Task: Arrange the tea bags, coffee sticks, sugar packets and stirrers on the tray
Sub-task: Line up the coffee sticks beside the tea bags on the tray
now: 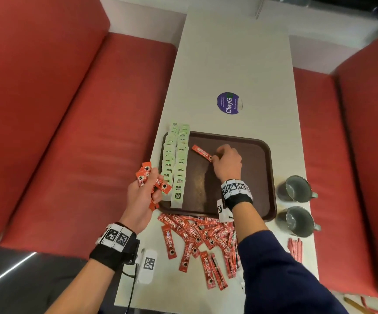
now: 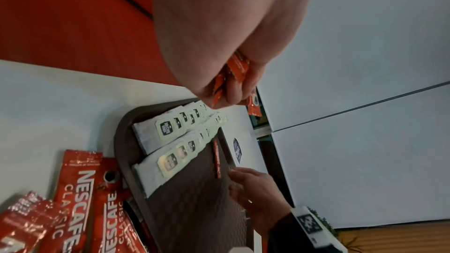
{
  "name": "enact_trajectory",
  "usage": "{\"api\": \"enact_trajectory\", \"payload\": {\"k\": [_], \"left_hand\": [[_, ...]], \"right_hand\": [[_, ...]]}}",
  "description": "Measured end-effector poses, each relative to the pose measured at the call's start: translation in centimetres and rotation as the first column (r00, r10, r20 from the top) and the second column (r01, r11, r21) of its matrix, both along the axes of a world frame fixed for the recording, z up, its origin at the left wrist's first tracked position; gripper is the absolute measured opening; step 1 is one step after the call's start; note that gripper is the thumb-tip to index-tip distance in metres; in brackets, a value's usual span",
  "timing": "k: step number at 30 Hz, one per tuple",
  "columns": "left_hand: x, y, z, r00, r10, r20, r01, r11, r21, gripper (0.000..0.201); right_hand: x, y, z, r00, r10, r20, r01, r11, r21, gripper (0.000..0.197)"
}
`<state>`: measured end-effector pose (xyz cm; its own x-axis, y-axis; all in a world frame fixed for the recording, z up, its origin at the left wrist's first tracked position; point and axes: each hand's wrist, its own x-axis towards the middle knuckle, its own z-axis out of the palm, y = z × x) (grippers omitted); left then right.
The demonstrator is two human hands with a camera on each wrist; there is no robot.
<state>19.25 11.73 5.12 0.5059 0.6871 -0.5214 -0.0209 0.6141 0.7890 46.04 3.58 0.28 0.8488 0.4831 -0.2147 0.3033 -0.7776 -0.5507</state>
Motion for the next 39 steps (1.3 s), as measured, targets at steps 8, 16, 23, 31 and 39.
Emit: {"api": "enact_trajectory", "payload": {"k": [8,16,23,31,39], "left_hand": [[1.6,0.1,-0.6,0.999,-0.006,-0.039,0.006,1.000,-0.005,0.033],[1.3,0.6,-0.4,0.997,-0.036,-0.066,0.037,0.999,0.014,0.037],[0.8,0.8,-0.6,0.997,-0.030,-0.072,0.031,0.999,0.020,0.040],[0.9,1.0,-0.5,0.997,-0.024,-0.073,0.025,1.000,0.006,0.045],[0.9,1.4,0.3,0.998,-0.059,-0.011,0.059,0.998,0.000,0.025]], "right_hand": [[-6.1,0.8,-0.7,0.944,0.328,0.020,-0.316,0.924,-0.214,0.056],[-4.1,2.5,-0.2,0.882,0.465,0.069,-0.412,0.835,-0.363,0.055],[-1.6,2.1,0.2,0.878,0.470,0.086,-0.412,0.836,-0.362,0.052],[-1.7,4.0,-0.1,0.870,0.489,0.059,-0.436,0.820,-0.371,0.059],[-1.8,5.3,0.4,0.879,0.475,0.050,-0.421,0.821,-0.385,0.057]]}}
